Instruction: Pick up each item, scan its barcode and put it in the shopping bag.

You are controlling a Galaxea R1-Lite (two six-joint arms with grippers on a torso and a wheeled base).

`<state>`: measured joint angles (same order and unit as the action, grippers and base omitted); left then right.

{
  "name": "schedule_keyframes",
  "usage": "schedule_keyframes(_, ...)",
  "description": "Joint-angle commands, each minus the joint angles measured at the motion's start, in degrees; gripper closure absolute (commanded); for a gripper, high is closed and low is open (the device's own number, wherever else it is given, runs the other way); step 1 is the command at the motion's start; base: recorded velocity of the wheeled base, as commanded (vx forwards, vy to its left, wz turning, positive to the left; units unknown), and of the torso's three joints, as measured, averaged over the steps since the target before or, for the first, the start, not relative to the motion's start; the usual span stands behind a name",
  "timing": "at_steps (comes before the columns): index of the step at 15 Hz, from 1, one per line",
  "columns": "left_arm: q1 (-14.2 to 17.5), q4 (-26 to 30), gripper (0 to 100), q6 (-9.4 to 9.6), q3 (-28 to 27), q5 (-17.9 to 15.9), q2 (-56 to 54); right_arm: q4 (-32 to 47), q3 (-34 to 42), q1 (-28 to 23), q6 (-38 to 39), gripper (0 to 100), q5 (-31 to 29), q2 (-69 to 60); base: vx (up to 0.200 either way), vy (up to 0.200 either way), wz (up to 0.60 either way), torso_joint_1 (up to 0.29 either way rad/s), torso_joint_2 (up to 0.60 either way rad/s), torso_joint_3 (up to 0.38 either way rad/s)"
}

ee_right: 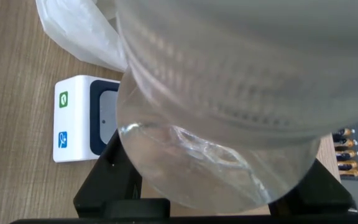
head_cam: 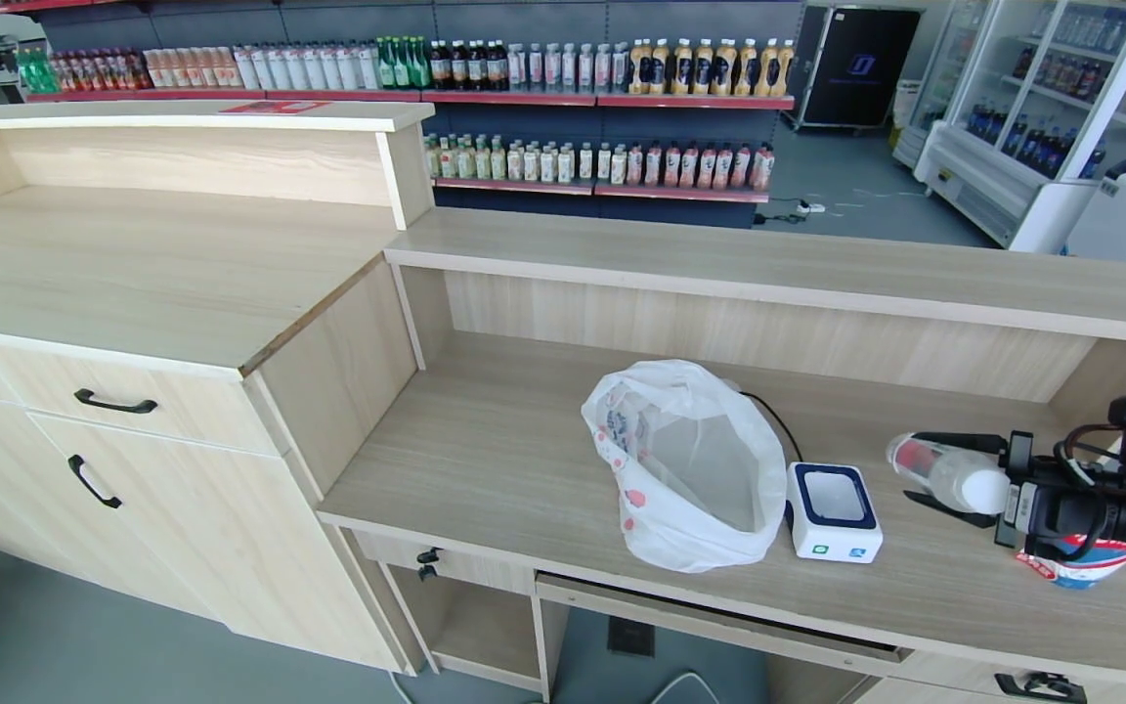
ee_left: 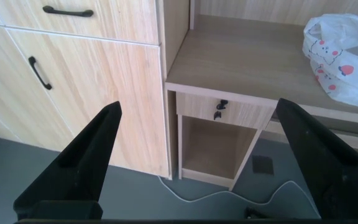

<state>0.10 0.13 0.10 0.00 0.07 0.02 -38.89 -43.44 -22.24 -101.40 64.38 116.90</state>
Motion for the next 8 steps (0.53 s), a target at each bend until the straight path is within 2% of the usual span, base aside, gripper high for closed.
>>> schedule_keyframes(1, -0.01, 0.04, 0, -0.01, 0.0, 0.01, -0.02, -0.05, -0.33, 0.0, 0.06, 100, 0.05, 0.97, 0.0, 0.0, 0.0, 0.0, 0.0, 0.0)
schedule_keyframes(8, -0.01, -0.05, 0, -0.01, 0.0, 0.01, -0.02, -0.05, -3.94, 1.58, 0.59, 100, -0.04, 4.13, 0.0, 0.0, 0.0, 0.0, 0.0, 0.0)
